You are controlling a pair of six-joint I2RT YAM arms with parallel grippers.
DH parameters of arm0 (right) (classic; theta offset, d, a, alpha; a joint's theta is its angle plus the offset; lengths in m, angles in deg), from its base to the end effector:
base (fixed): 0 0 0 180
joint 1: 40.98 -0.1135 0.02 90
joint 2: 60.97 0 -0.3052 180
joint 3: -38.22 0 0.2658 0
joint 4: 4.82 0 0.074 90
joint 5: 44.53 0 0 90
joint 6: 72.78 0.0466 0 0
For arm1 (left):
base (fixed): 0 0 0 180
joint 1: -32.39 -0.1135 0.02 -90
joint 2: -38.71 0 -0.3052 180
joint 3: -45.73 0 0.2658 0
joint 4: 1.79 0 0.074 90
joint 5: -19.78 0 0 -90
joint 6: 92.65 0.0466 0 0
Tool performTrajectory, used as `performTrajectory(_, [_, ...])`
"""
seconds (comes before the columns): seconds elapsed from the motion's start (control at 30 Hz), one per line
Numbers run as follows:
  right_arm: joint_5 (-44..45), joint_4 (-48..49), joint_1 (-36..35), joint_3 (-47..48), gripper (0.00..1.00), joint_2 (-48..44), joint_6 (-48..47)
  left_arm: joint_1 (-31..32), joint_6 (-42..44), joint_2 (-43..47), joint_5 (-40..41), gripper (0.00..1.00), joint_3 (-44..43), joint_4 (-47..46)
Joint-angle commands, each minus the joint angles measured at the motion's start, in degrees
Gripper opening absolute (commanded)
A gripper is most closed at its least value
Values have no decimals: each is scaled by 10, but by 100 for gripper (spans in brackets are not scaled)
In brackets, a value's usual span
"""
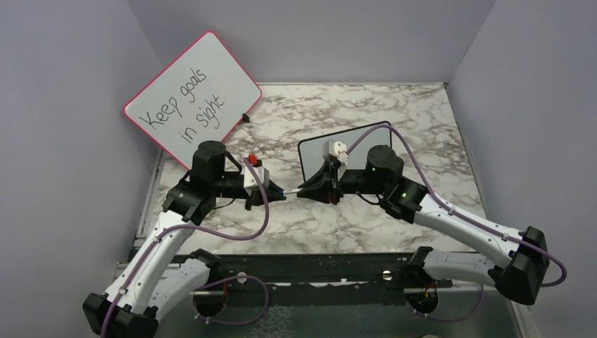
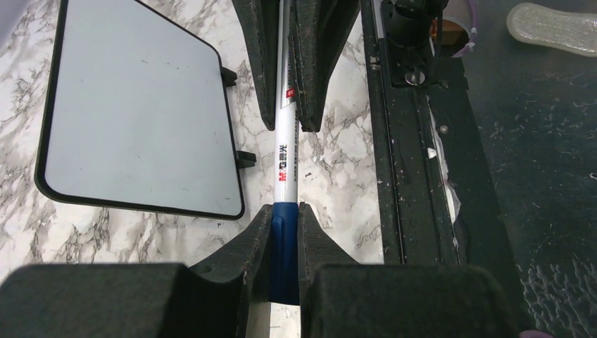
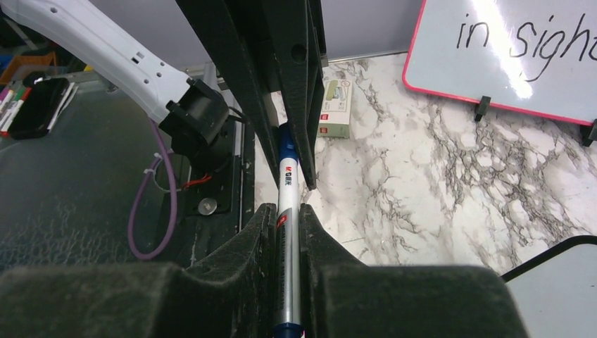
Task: Write a sentence on the whiteboard
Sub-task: Open the whiteboard marker at the center of the board, then place the pen cap at the center of the board.
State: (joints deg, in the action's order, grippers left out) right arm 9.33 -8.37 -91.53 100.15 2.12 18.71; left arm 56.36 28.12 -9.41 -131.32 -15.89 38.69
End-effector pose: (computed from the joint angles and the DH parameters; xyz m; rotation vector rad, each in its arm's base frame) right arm 0.1433 0.2174 0.3711 -1.1754 1.3400 1.1902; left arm 0.1303 -0.1026 0.3590 1.4022 1.2956 -0.9924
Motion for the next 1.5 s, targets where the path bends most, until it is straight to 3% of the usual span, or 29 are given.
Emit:
performTrajectory(0.0, [-21, -20, -2, 2, 1, -6, -3, -7, -3, 5, -22, 0, 0, -28])
performTrajectory(0.37, [33, -92, -1, -16, 1, -116, -5, -16, 3, 4, -32, 0, 9, -31])
performTrajectory(0.7, [141, -162, 0, -37, 1, -204, -2, -24, -6, 5, -18, 0, 15, -41])
performTrajectory(0.8, [187, -156, 0, -43, 1, -213, 0, -24, -57, 6, 45, 0, 21, -77])
performTrajectory(1.0, [251, -145, 0, -51, 1, -222, 0, -24, -247, 1, 274, 0, 54, -200])
performTrajectory(1.17, [315, -149, 0, -55, 1, -223, 5, -24, -383, -40, 449, 0, 45, -205])
performTrajectory(1.47, [419, -135, -1, -74, 1, -243, 15, -13, -558, -165, 582, 0, 8, -190])
